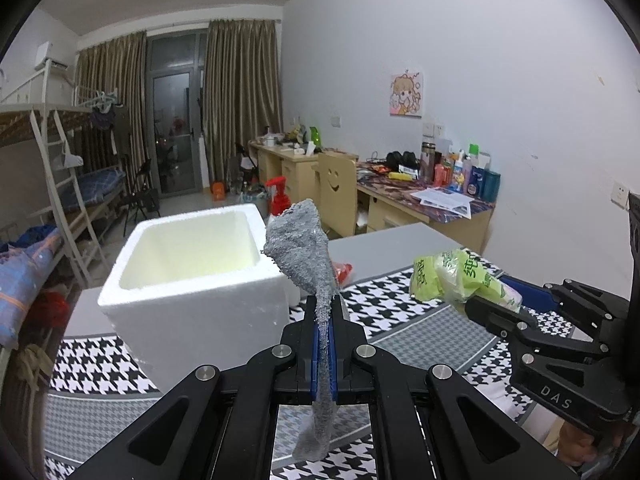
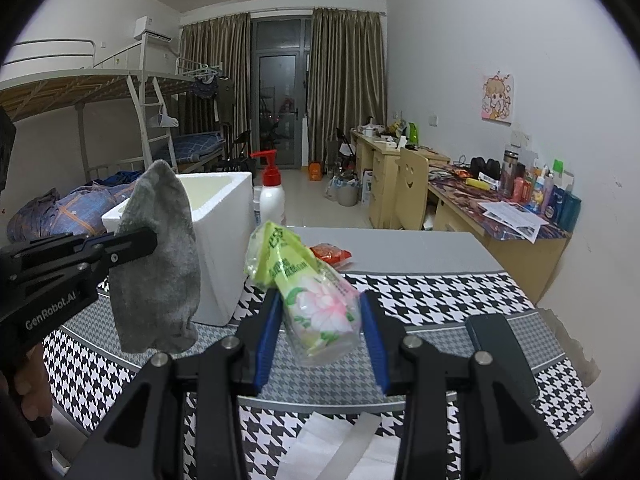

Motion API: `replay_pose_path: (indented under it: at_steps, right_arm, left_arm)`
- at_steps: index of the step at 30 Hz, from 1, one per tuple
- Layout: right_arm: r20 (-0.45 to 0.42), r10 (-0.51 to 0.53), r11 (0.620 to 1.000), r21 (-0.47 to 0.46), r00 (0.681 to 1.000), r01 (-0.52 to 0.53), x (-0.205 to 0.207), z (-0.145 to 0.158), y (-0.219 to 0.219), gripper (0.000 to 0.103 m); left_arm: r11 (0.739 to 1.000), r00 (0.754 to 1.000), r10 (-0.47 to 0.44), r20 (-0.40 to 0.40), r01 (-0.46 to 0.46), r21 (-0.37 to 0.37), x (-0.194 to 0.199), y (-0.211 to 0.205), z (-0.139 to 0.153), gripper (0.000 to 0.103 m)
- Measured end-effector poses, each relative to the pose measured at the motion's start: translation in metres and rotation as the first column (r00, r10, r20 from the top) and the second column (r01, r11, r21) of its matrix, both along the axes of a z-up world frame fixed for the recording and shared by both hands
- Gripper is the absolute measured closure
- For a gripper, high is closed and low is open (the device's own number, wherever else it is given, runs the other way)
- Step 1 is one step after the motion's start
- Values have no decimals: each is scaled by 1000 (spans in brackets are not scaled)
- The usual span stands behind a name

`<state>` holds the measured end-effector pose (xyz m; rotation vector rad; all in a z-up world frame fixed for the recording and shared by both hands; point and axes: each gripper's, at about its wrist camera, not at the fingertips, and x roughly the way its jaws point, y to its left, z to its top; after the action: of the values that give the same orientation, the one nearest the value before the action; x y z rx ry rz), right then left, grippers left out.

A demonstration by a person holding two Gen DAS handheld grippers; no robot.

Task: Organize soft objects
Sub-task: 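Carry the grey sock and green packet over the white foam box with both tools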

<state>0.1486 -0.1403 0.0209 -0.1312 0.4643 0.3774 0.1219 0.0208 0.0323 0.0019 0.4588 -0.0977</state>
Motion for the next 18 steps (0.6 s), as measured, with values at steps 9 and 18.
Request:
replay_pose_path:
  at_steps: [9, 18]
  right_arm:
    - [22, 21, 1000, -9, 1000, -21, 1, 11, 13, 58]
    - [37, 36, 999, 0, 999, -36, 3, 23, 22, 58]
  left_arm:
    - [1000, 1000, 16, 19, -16, 2, 4, 2, 11, 99]
    - [999, 999, 28, 43, -28, 15, 6, 3, 24, 99]
